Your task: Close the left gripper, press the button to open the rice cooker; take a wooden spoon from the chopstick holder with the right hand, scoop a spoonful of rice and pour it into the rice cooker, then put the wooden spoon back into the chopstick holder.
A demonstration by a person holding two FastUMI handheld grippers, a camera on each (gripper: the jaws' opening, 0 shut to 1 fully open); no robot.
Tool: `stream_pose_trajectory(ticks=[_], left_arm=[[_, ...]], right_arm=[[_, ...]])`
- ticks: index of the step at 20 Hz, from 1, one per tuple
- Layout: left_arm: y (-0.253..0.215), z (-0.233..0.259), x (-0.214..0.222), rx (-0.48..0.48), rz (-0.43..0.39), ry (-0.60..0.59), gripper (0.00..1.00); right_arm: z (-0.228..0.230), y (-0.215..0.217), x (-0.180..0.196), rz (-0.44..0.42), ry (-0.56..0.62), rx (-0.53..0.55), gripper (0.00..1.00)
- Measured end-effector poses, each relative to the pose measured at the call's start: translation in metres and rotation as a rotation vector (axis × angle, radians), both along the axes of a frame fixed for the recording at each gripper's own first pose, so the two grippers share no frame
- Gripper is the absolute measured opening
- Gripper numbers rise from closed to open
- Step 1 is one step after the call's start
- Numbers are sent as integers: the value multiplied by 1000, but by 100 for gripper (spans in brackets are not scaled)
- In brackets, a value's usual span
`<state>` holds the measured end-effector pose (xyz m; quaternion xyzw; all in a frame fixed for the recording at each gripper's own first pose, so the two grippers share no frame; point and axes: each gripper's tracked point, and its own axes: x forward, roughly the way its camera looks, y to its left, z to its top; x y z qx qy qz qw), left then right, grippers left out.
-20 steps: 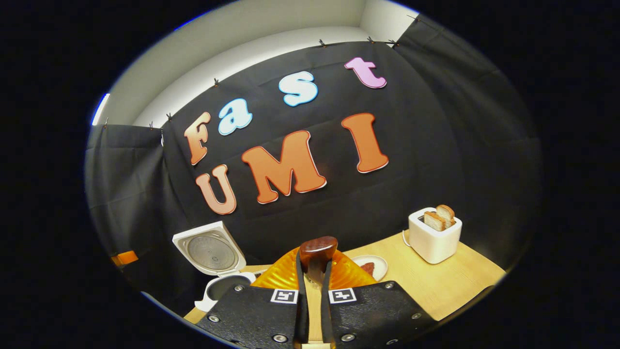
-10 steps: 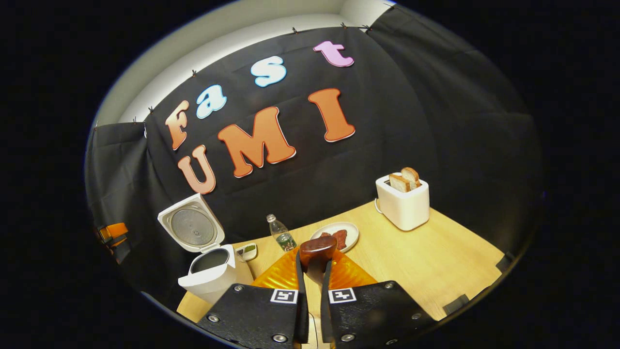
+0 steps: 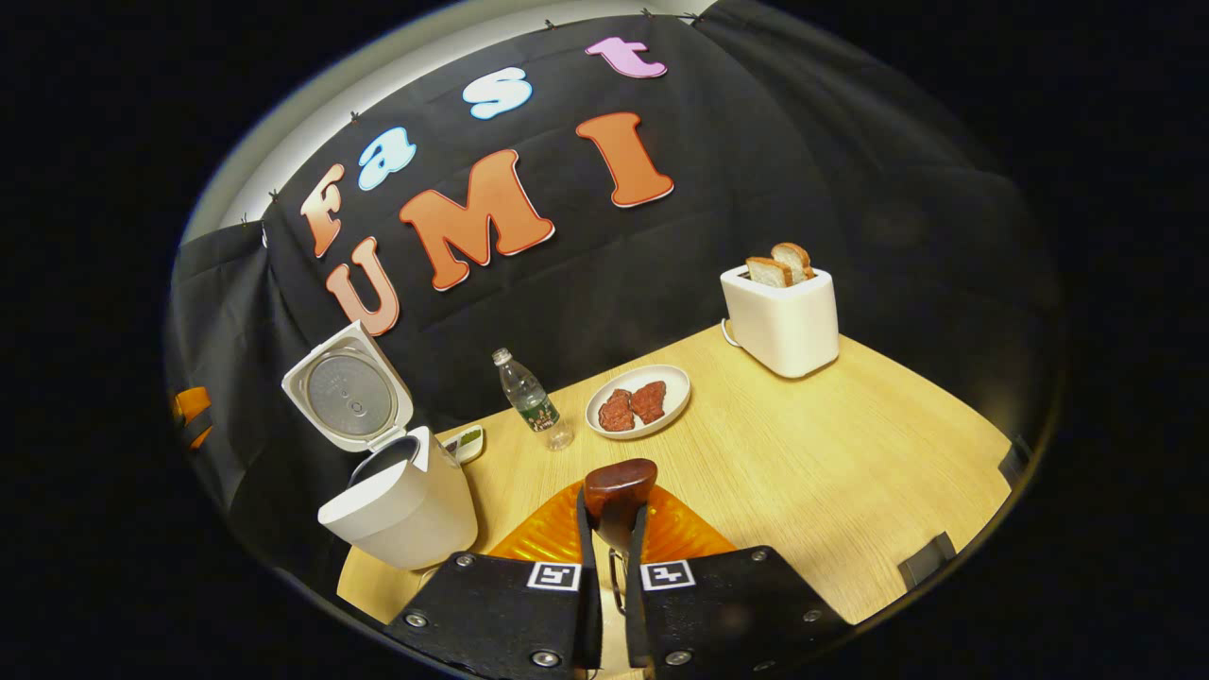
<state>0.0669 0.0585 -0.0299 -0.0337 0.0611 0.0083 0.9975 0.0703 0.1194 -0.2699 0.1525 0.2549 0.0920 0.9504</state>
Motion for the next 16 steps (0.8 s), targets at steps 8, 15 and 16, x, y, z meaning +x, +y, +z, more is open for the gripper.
stream_pose_trajectory(ticks=[8,15,16], left_arm=[[1,3,7,2,-4,6,100],[-5,24,43,25,-9,-19,100],[-5,30,52,27,-12,-30,100]], right_arm=[[-11,-17,0,-16,12,30,21],[-6,-60,-12,-117,26,-105,95],[-2,-66,-14,-124,19,-137,95]])
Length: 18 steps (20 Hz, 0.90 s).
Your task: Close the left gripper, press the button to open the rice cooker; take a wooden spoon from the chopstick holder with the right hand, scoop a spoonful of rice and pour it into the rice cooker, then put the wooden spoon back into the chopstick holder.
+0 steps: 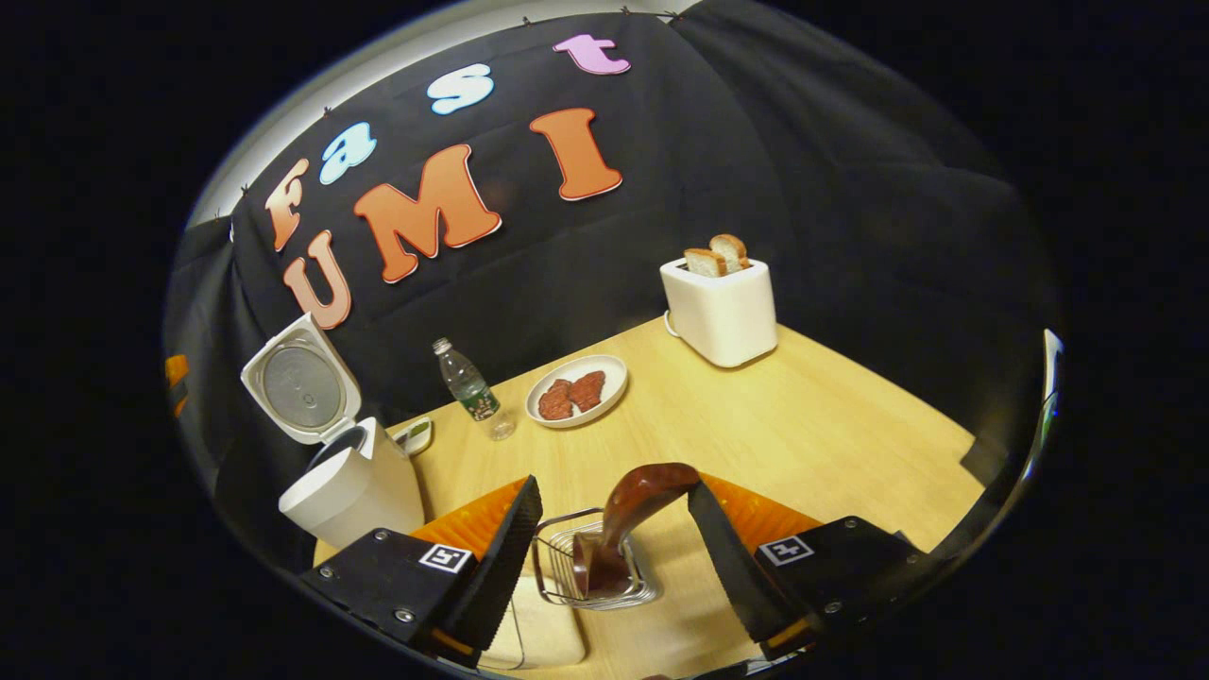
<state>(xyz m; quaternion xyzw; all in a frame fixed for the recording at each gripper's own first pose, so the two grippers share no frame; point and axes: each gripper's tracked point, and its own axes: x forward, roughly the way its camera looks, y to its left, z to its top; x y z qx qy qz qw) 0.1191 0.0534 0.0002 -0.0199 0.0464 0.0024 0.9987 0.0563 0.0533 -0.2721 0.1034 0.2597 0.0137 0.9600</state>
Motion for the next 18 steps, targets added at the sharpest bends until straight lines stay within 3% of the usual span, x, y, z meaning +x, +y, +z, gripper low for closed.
stream_pose_trajectory(ticks=[8,18], left_arm=[[-3,53,111,38,-8,-67,100],[17,15,265,-18,-4,54,100]], right_arm=[[34,-34,-9,-54,-25,-62,95],[55,-82,-8,-184,-34,-84,95]])
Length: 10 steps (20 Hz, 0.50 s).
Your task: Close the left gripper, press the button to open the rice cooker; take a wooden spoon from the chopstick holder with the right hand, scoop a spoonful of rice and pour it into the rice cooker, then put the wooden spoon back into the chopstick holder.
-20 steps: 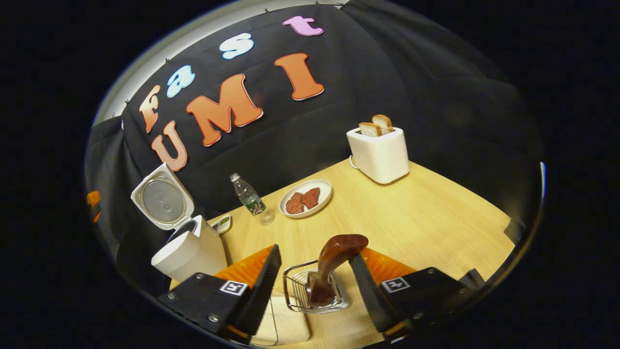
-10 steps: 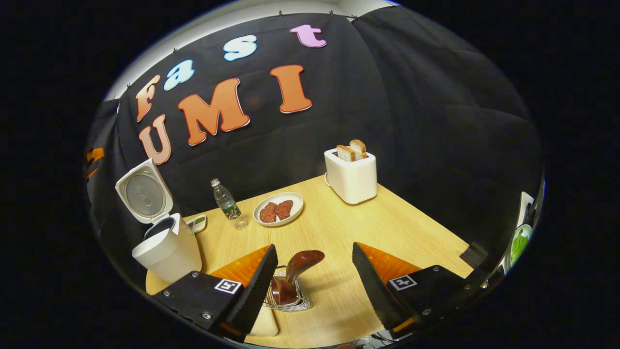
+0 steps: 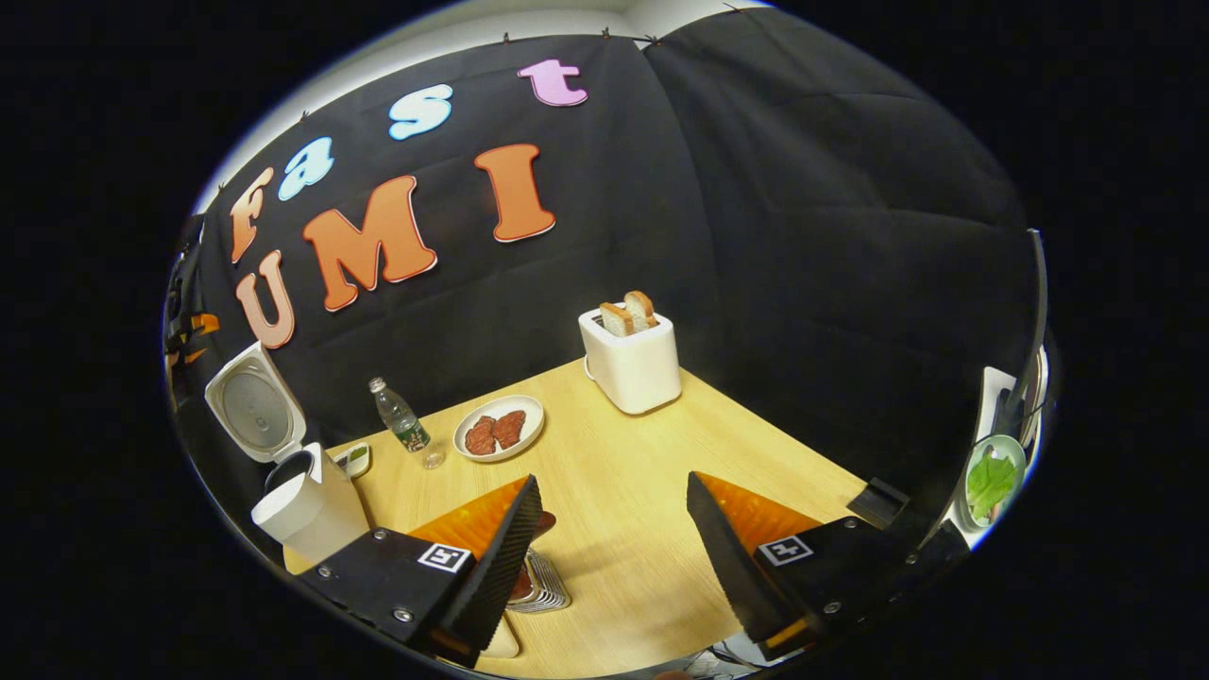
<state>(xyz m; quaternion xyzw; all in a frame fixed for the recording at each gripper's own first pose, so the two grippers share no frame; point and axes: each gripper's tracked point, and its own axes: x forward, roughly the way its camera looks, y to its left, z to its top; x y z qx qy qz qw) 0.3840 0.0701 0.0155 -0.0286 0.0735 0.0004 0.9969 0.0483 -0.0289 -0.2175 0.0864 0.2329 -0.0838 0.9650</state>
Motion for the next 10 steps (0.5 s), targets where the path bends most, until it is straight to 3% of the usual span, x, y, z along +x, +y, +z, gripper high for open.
stream_pose_trajectory(ticks=[7,10], left_arm=[[10,-56,45,27,22,136,100],[7,-65,34,-12,22,160,100]], right_arm=[[17,-14,3,-39,-26,-33,95],[22,-15,5,-44,-38,-36,95]])
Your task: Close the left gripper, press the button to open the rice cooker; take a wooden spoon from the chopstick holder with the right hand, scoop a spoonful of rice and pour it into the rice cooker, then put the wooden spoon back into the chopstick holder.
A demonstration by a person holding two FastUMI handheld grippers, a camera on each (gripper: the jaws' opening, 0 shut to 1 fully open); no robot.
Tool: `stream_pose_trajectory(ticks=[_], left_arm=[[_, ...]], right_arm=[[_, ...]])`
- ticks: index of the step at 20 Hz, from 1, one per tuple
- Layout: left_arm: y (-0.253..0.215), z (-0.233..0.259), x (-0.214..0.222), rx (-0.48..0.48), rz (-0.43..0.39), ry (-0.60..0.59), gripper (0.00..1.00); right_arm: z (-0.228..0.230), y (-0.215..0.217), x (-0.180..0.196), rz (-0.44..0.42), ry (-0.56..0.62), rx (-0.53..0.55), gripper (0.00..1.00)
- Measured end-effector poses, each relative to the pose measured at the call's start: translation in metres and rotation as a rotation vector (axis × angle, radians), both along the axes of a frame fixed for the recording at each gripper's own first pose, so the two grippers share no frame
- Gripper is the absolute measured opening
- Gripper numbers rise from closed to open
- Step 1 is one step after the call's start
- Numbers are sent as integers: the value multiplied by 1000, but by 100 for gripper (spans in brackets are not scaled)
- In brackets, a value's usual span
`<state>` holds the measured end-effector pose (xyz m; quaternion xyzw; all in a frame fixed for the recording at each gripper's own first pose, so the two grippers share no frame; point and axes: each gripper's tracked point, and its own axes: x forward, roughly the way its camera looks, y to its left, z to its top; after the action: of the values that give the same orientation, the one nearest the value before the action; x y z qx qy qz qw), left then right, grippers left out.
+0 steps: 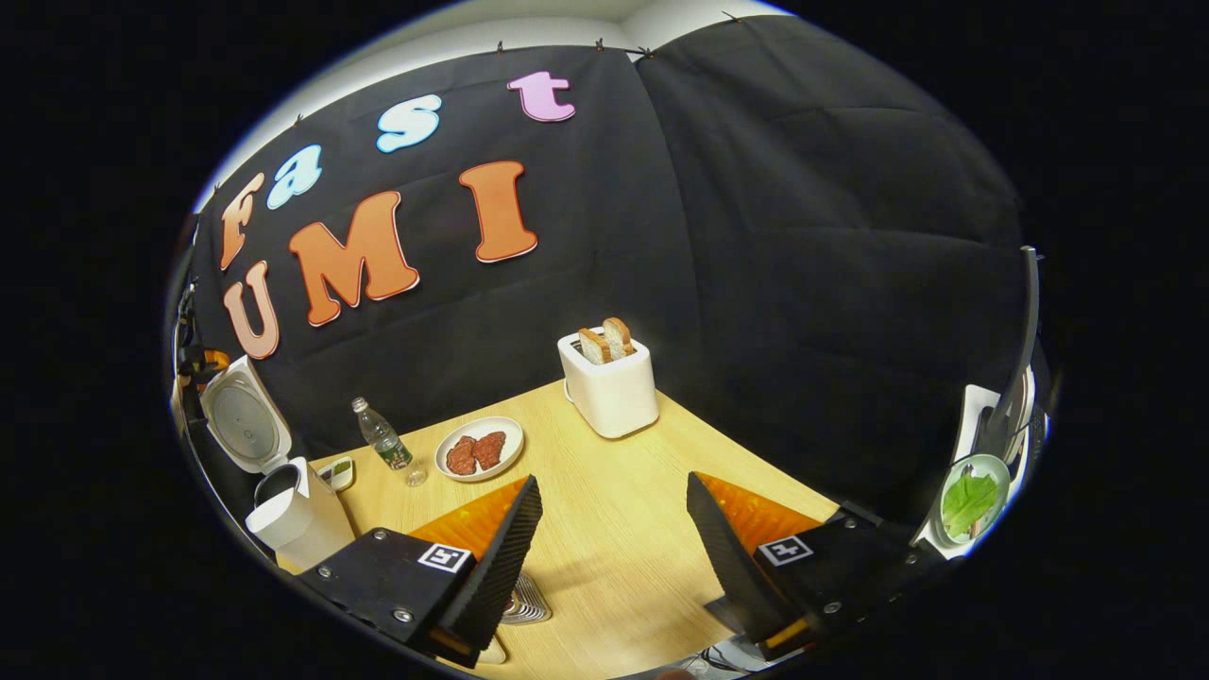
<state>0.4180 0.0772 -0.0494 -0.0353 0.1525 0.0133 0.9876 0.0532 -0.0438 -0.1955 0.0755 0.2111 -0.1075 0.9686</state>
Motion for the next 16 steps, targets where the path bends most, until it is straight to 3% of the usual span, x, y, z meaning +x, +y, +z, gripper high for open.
stream_pose_trajectory(ticks=[2,10,16], left_arm=[[-8,-3,-15,20,-26,18,100],[-43,-25,-85,-44,-85,83,100],[-77,-95,-163,-77,-111,165,99]], right_arm=[[6,2,1,6,-14,4,95],[48,33,12,115,-99,-40,95],[46,59,7,211,-96,-39,95]])
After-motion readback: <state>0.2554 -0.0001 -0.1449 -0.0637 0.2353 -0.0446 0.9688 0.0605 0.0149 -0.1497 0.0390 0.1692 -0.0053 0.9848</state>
